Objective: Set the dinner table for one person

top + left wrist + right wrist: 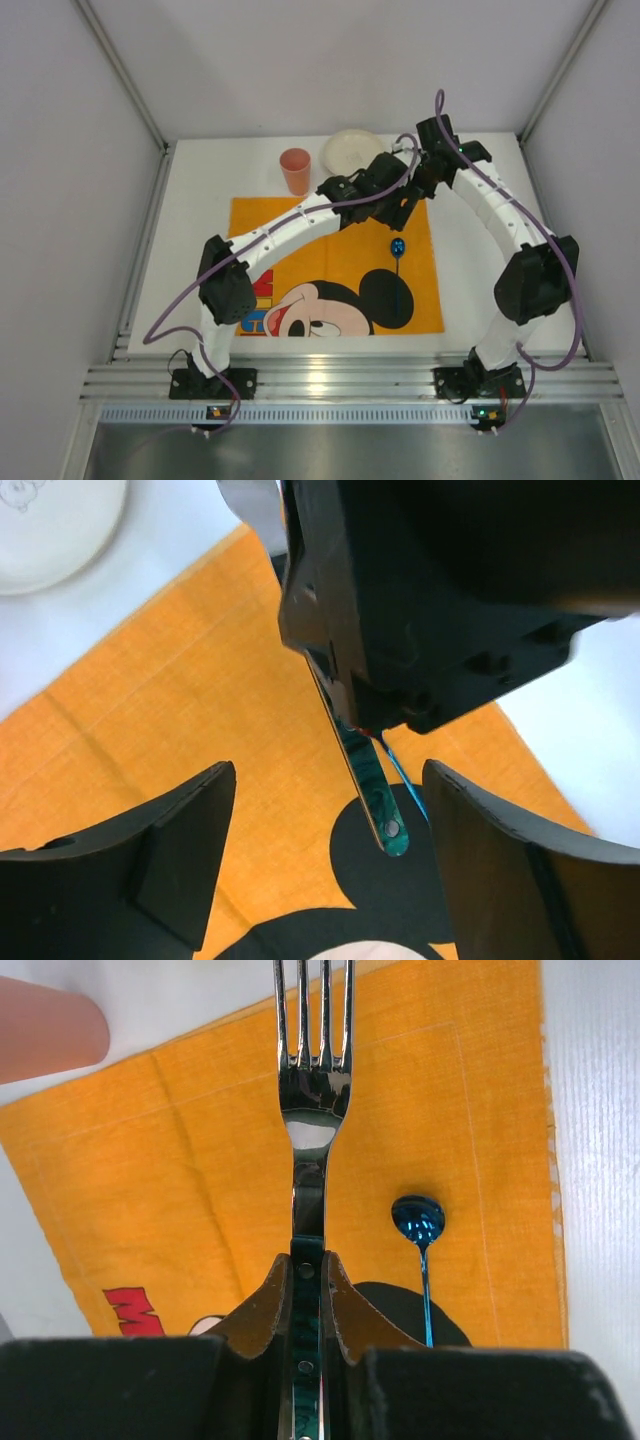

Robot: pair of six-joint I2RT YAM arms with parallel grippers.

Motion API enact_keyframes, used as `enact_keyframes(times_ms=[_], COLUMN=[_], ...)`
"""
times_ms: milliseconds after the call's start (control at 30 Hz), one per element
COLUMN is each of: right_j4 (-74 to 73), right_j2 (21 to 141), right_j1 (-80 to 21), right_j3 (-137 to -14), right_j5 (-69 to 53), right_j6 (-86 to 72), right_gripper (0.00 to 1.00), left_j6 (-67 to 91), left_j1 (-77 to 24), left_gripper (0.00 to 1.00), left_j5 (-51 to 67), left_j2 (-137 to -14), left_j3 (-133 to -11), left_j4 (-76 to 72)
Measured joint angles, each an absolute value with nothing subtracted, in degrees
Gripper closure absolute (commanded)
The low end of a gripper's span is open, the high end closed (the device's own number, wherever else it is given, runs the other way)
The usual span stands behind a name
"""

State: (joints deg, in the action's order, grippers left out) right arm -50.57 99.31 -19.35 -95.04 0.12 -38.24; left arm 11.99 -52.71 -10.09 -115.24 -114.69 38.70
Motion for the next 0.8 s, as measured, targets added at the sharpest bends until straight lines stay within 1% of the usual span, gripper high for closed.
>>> enact_keyframes(times_ms=[133,233,267,300,333,367,433,467,500,700,733,767,800], right_j4=[-52.12,-53.12,-53.32,-53.41,-53.36,-53.25,-52.95,-53.1,-53.34,-53.63,-53.69,-53.91,-54.13], right_j2=[98.28,98.08,97.97,97.89,97.76,97.62,97.41,97.25,97.14,96.38,96.38,96.38,96.38], right_j1=[-19.4,-19.51,-19.51,-19.51,-19.49,-19.44,-19.35,-19.35,-19.35,-19.38,-19.38,-19.38,-19.35], right_j3=[-95.7,-95.7,-95.7,-95.72,-95.81,-95.83,-96.16,-96.29,-96.33,-96.57,-96.57,-96.71,-96.95], right_j5=[-0.16,-0.36,-0.51,-0.58,-0.6,-0.62,-0.64,-0.36,-0.1,-0.38,-0.56,-0.84,-1.39], right_j6=[-38.85,-39.2,-39.31,-39.64,-40.05,-40.34,-41.15,-41.39,-41.78,-42.74,-42.74,-42.7,-42.57], right_gripper=[1.0,1.0,1.0,1.0,1.0,1.0,1.0,1.0,1.0,1.0,0.91,0.69,0.28], left_j6=[11.81,11.84,11.86,11.97,12.14,12.32,12.67,12.62,12.6,12.29,12.29,12.32,12.29], left_j1=[-53.45,-53.95,-54.13,-54.26,-54.39,-54.46,-54.57,-54.59,-54.61,-54.59,-54.59,-54.59,-54.59], left_gripper=[0.27,0.37,0.48,0.52,0.6,0.77,0.88,0.98,1.0,1.0,1.0,1.0,1.0], left_j5=[-11.66,-12.45,-12.6,-12.69,-12.75,-12.73,-12.95,-13.5,-14.0,-14.59,-14.74,-14.92,-15.16], left_j2=[-114.87,-113.84,-113.6,-113.51,-113.49,-113.49,-113.4,-113.38,-113.38,-113.47,-113.4,-113.32,-113.14], left_j3=[-110.69,-108.79,-108.4,-108.31,-108.29,-108.29,-108.31,-108.31,-108.31,-108.16,-107.77,-107.42,-106.91], left_j4=[36.67,35.57,35.44,35.29,35.18,34.94,34.52,34.48,34.46,34.85,34.68,34.54,34.39])
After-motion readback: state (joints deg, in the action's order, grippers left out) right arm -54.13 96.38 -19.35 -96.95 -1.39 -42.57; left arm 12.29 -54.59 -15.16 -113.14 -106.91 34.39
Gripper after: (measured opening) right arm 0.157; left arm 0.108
